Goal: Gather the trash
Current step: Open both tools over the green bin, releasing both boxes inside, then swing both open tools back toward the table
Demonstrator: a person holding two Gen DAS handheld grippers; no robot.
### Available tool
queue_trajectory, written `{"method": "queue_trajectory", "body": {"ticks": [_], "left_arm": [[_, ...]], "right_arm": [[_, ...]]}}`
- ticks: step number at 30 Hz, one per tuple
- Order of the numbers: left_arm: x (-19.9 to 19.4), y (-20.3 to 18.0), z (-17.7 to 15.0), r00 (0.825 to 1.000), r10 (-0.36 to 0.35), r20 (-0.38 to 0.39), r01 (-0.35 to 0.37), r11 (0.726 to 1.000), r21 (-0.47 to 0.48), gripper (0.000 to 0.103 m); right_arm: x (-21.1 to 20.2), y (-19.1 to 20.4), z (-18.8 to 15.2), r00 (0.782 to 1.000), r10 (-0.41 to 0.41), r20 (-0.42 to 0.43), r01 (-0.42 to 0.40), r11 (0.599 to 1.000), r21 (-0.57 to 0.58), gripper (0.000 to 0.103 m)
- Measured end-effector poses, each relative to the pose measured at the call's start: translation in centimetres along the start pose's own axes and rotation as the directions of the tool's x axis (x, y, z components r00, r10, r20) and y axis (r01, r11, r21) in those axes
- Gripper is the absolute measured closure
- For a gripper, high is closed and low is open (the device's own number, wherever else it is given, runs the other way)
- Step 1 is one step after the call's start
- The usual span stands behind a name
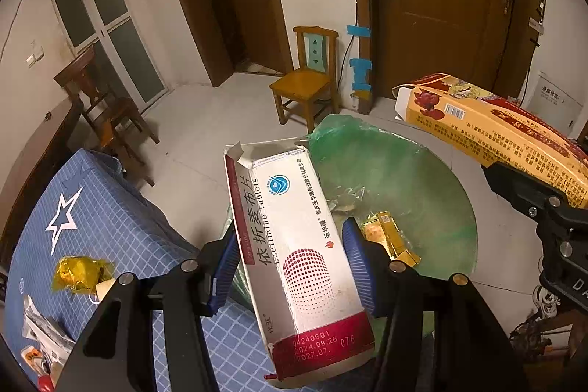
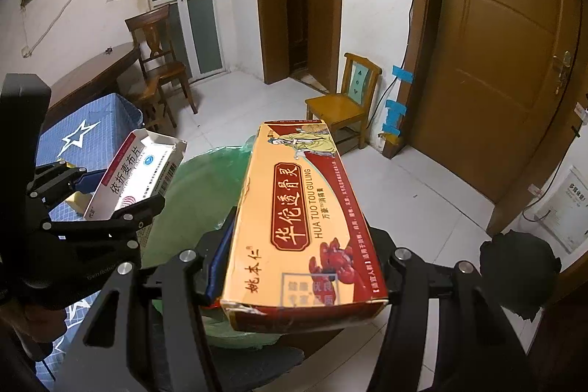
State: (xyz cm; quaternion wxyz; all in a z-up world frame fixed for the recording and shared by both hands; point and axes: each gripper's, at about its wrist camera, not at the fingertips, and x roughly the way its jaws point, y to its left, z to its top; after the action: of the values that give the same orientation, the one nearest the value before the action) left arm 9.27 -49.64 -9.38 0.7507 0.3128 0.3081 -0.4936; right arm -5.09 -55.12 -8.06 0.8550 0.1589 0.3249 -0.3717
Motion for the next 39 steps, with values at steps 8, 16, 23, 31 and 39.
{"method": "queue_trajectory", "body": {"ticks": [8,16,23,31,39], "left_arm": [[1.1,0.9,0.3,1.000,0.002,-0.021,-0.002,1.000,-0.023,0.044],[1.2,1.7,0.5,1.000,0.004,-0.023,-0.005,0.998,-0.055,0.028],[1.1,1.4,0.5,1.000,0.015,-0.021,-0.016,0.998,-0.058,0.028],[0.7,1.4,0.3,0.999,0.026,-0.019,-0.027,0.998,-0.064,0.028],[0.1,1.8,0.2,0.999,0.034,-0.012,-0.035,0.996,-0.084,0.028]], "right_arm": [[1.3,1.0,0.7,1.000,0.010,-0.014,-0.011,1.000,-0.024,0.047],[2.1,0.5,0.9,1.000,0.020,-0.017,-0.021,1.000,-0.023,0.032],[2.0,0.6,0.8,1.000,0.015,-0.021,-0.016,1.000,-0.025,0.033],[1.8,0.7,0.6,1.000,0.009,-0.020,-0.010,1.000,-0.019,0.033],[1.8,0.2,0.4,1.000,0.008,-0.022,-0.009,1.000,-0.020,0.033]]}}
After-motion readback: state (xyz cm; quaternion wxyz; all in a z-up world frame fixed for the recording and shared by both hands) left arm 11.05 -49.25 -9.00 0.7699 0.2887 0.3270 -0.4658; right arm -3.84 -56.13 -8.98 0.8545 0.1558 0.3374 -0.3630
